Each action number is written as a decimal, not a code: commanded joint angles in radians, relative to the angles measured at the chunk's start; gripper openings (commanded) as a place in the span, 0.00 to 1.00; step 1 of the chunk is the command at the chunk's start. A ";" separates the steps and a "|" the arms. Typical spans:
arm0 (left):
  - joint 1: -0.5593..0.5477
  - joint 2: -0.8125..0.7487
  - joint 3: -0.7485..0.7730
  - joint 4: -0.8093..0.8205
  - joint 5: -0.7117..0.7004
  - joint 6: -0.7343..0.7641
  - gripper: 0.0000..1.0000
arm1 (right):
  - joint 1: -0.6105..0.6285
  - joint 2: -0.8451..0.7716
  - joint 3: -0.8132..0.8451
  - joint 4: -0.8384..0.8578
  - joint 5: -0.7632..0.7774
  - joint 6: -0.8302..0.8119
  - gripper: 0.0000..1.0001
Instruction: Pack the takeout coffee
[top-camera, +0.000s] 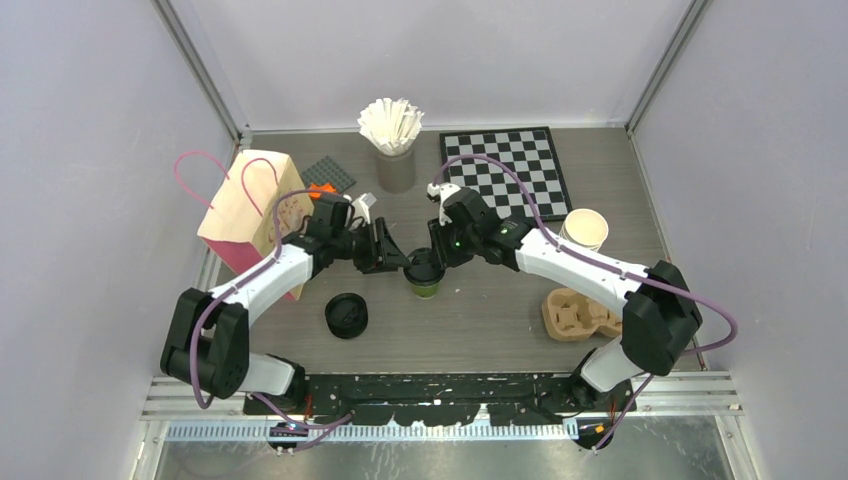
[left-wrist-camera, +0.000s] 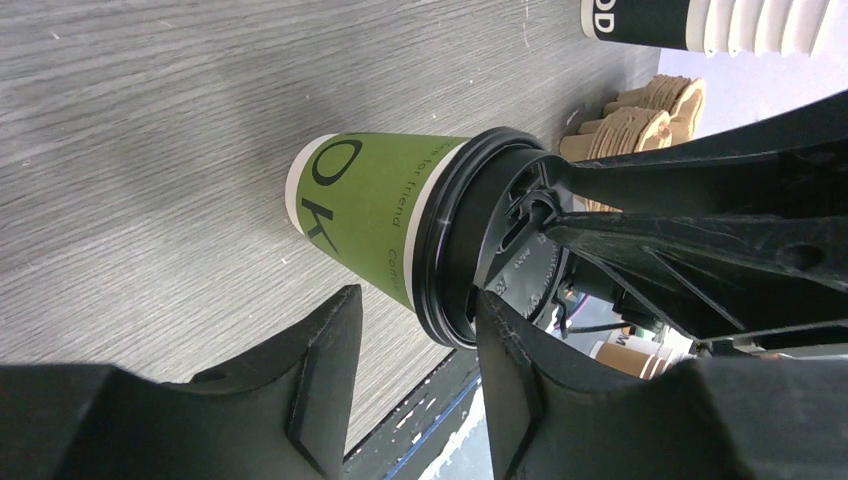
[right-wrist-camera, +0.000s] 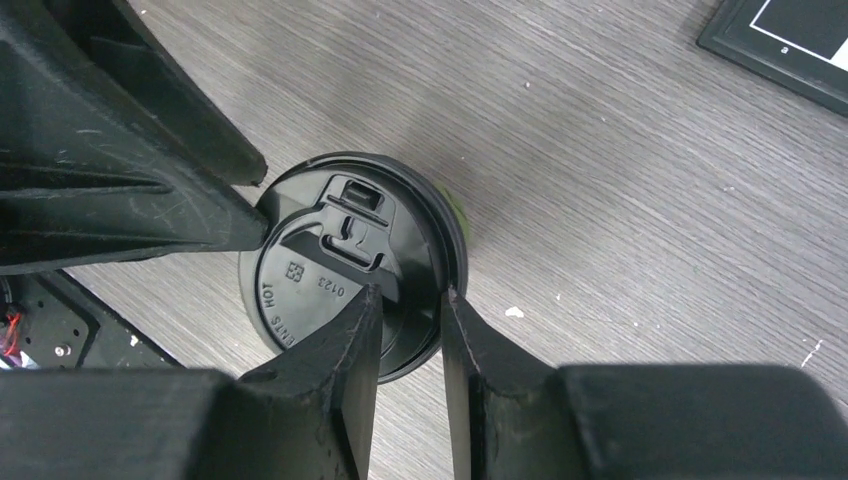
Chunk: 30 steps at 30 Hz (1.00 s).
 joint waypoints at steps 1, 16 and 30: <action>-0.016 0.020 0.034 0.017 -0.020 0.032 0.44 | -0.009 -0.004 -0.054 0.049 -0.026 0.024 0.31; -0.063 -0.003 -0.035 -0.051 -0.123 0.066 0.38 | -0.014 -0.008 -0.227 0.130 -0.012 0.053 0.29; -0.150 -0.032 -0.131 0.008 -0.160 -0.019 0.36 | -0.015 0.049 -0.330 0.232 -0.040 0.078 0.31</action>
